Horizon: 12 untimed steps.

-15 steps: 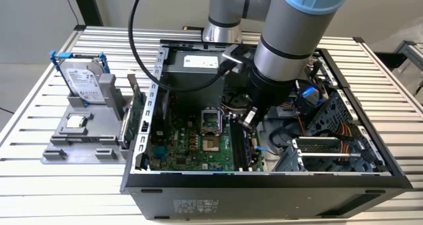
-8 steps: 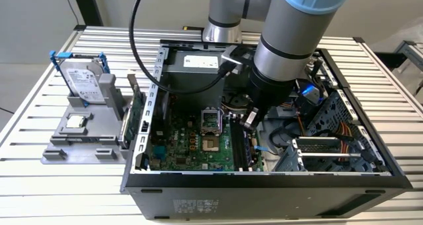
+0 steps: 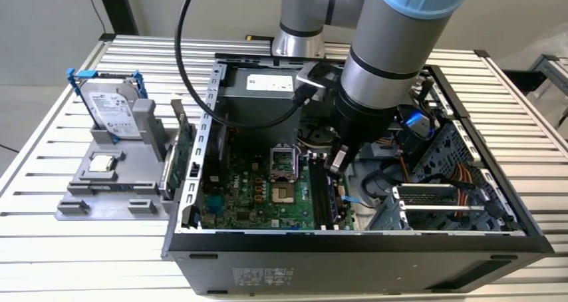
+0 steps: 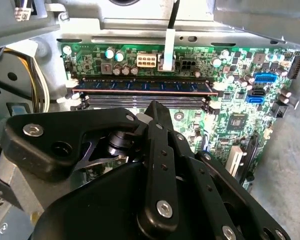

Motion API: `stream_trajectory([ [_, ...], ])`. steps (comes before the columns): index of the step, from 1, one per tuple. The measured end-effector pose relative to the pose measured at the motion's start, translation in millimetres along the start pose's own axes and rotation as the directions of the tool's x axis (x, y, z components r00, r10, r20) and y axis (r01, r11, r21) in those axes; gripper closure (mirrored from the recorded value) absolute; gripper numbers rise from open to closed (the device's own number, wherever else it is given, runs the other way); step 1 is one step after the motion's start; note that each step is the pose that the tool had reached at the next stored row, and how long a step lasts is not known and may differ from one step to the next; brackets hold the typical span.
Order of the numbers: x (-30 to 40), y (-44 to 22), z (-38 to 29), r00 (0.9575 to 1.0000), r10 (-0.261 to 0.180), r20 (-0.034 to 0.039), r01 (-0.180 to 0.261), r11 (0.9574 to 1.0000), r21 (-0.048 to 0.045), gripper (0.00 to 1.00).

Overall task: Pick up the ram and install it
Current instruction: 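Press down the ram until it locks into place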

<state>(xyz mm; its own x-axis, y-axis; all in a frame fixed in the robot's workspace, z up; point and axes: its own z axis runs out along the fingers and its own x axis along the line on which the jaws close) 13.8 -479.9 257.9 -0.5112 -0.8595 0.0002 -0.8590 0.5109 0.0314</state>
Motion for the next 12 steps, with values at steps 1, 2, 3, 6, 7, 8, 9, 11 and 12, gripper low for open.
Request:
stream_trajectory([
  [1, 0.0, 0.0, 0.0, 1.0, -0.007, -0.0002, 0.007, 1.0, 0.0, 1.0],
  [2, 0.0, 0.0, 0.0, 0.9999, -0.013, -0.0004, 0.013, 0.9999, 0.0, 1.0],
  [3, 0.0, 0.0, 0.0, 0.9998, -0.021, -0.0007, 0.021, 0.9998, 0.0, 1.0],
  [6, 0.0, 0.0, 0.0, 0.999, -0.044, -0.0014, 0.044, 0.999, 0.0, 1.0],
  [7, 0.0, 0.0, 0.0, 0.9986, -0.054, -0.0017, 0.054, 0.9986, 0.0, 1.0],
  [8, 0.0, 0.0, 0.0, 0.998, -0.064, -0.002, 0.064, 0.998, -0.0001, 1.0],
  [9, 0.0, 0.0, 0.0, 0.9972, -0.075, -0.0025, 0.075, 0.9972, -0.0001, 1.0],
  [11, 0.0, 0.0, 0.0, 0.9949, -0.101, -0.0033, 0.101, 0.9949, -0.0001, 1.0],
  [12, 0.0, 0.0, 0.0, 0.9934, -0.114, -0.0036, 0.114, 0.9934, -0.0002, 1.0],
])
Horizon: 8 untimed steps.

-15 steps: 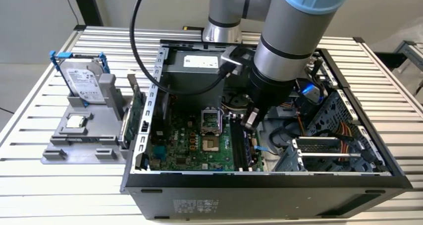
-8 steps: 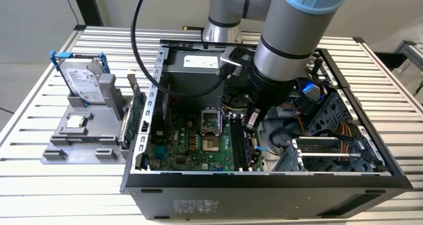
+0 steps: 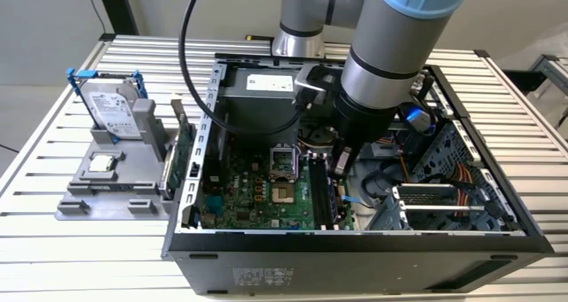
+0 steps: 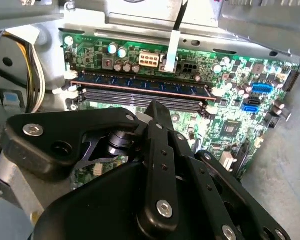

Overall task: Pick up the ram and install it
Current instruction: 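Press down the ram until it locks into place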

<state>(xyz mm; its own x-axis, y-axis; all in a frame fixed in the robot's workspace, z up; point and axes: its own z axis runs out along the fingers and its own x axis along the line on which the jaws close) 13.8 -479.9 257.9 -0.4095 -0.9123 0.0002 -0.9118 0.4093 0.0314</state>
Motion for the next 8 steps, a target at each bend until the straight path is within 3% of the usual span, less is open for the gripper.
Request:
stream_trajectory([
  [4, 0.0, 0.0, 0.0, 0.9985, -0.054, -0.0017, 0.054, 0.9985, 0.0, 1.0],
  [8, 0.0, 0.0, 0.0, 0.9943, -0.107, -0.0033, 0.107, 0.9943, -0.0002, 1.0],
])
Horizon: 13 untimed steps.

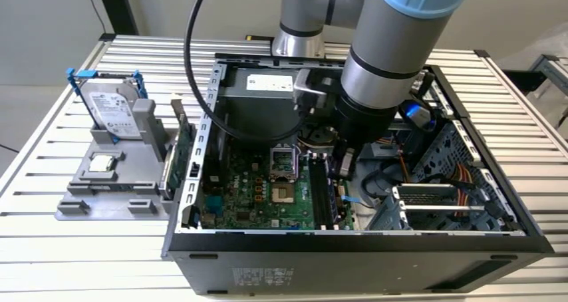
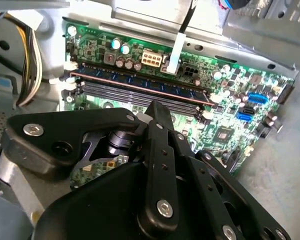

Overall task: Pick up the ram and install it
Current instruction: 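Press down the ram until it locks into place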

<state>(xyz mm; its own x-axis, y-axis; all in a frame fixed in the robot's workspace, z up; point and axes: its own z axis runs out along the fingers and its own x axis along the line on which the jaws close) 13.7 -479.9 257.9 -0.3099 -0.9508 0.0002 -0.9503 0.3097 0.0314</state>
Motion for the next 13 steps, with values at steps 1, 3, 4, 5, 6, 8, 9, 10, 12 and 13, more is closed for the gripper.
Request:
stream_trajectory([
  [1, 0.0, 0.0, 0.0, 0.9999, -0.012, -0.0005, 0.012, 0.9999, 0.0, 1.0],
  [3, 0.0, 0.0, 0.0, 0.9993, -0.037, -0.0012, 0.037, 0.9993, 0.0, 1.0],
  [4, 0.0, 0.0, 0.0, 0.9989, -0.047, -0.0015, 0.047, 0.9989, 0.0, 1.0],
  [5, 0.0, 0.0, 0.0, 0.9983, -0.058, -0.0018, 0.058, 0.9983, -0.0001, 1.0],
  [6, 0.0, 0.0, 0.0, 0.9977, -0.067, -0.0021, 0.067, 0.9977, -0.0001, 1.0],
  [8, 0.0, 0.0, 0.0, 0.9963, -0.086, -0.0027, 0.086, 0.9963, -0.0001, 1.0],
  [9, 0.0, 0.0, 0.0, 0.9954, -0.096, -0.0031, 0.096, 0.9954, -0.0001, 1.0],
  [10, 0.0, 0.0, 0.0, 0.9944, -0.105, -0.0034, 0.105, 0.9945, -0.0002, 1.0],
  [12, 0.0, 0.0, 0.0, 0.9923, -0.124, -0.0039, 0.124, 0.9923, -0.0002, 1.0],
  [13, 0.0, 0.0, 0.0, 0.9911, -0.133, -0.0042, 0.133, 0.9911, -0.0003, 1.0],
])
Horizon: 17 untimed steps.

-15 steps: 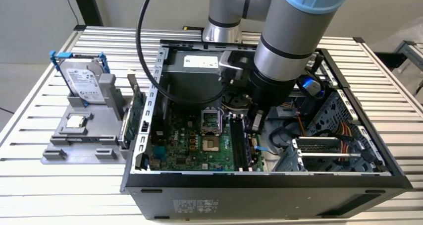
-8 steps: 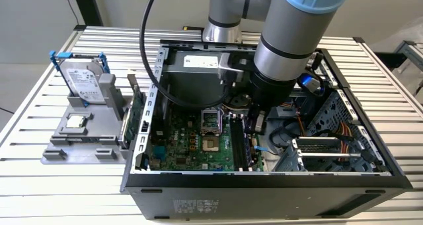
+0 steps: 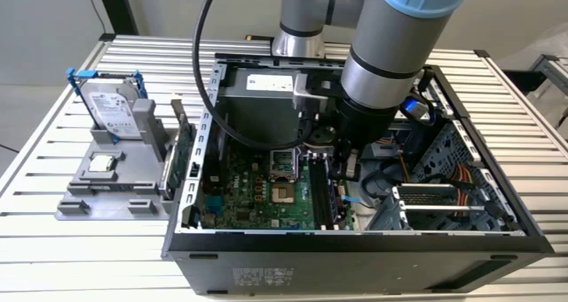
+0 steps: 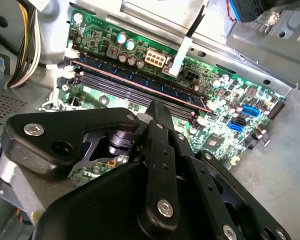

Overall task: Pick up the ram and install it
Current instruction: 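Press down the ram until it locks into place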

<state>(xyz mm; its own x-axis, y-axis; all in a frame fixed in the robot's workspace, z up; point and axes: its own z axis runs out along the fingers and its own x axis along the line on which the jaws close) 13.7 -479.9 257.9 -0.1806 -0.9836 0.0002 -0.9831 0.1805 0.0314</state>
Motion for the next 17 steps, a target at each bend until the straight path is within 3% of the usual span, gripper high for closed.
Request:
stream_trajectory([
  [8, 0.0, 0.0, 0.0, 0.9973, -0.073, -0.0024, 0.073, 0.9973, 0.0, 1.0],
  [17, 0.0, 0.1, 0.0, 0.9898, -0.143, -0.0046, 0.143, 0.9898, -0.0002, 1.0],
])
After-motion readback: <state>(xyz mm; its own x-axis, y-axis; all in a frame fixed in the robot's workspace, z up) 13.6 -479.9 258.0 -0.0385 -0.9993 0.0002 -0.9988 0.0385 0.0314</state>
